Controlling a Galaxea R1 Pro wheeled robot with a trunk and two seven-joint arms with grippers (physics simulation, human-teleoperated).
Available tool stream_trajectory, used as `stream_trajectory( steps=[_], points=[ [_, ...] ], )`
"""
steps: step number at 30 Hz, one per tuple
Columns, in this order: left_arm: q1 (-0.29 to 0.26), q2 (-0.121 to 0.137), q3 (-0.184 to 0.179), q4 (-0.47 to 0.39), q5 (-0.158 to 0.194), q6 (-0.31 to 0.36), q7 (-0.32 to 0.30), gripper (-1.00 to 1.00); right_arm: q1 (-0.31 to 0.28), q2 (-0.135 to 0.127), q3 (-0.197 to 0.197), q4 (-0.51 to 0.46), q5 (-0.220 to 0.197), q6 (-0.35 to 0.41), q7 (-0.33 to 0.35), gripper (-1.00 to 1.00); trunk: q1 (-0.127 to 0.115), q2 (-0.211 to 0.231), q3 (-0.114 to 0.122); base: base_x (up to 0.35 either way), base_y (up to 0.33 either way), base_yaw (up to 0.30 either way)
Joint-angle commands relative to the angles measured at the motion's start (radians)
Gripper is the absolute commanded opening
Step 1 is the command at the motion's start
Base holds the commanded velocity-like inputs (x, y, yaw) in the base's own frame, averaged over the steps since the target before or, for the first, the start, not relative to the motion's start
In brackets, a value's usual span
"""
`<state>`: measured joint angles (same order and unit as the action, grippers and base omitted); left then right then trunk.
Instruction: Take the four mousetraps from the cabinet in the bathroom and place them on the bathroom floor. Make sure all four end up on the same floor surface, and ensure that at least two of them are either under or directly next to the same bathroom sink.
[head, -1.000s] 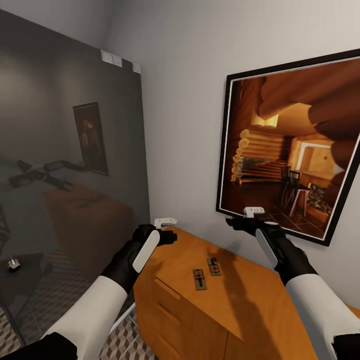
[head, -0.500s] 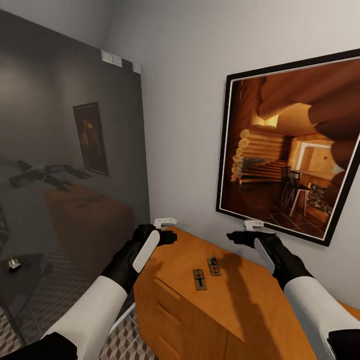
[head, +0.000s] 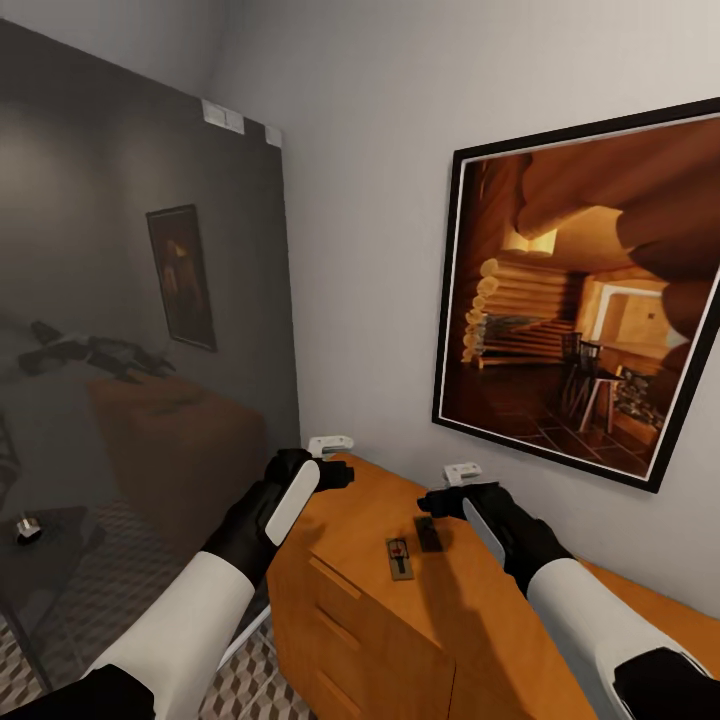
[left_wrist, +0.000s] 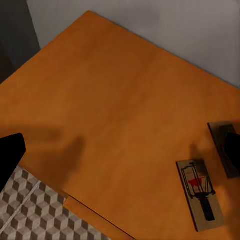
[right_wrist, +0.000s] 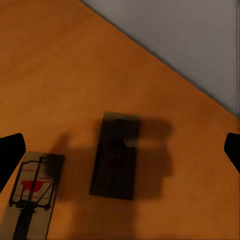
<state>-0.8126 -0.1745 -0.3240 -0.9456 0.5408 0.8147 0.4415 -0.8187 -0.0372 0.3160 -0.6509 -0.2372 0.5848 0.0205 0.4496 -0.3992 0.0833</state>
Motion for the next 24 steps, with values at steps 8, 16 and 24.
stream_trajectory(
  steps=[8,16,24],
  points=[
    [0.0,0.0,-0.001,0.002,0.01,0.0,0.009,1.0,0.0,0.002,0.014,0.0,-0.008,0.0,-0.091,1.0,0.0,-0.001,-0.001,0.0,0.0,0.0],
    [0.0,0.0,-0.001,0.003,0.01,0.0,0.009,1.0,0.0,0.001,0.012,0.0,-0.007,-0.007,-0.112,1.0,0.0,-0.001,-0.001,0.0,0.0,0.0],
    [0.0,0.0,-0.001,0.004,0.01,-0.001,0.009,1.0,0.0,-0.001,-0.04,0.0,-0.008,-0.008,-0.115,1.0,0.0,-0.001,-0.001,0.0,0.0,0.0]
  ],
)
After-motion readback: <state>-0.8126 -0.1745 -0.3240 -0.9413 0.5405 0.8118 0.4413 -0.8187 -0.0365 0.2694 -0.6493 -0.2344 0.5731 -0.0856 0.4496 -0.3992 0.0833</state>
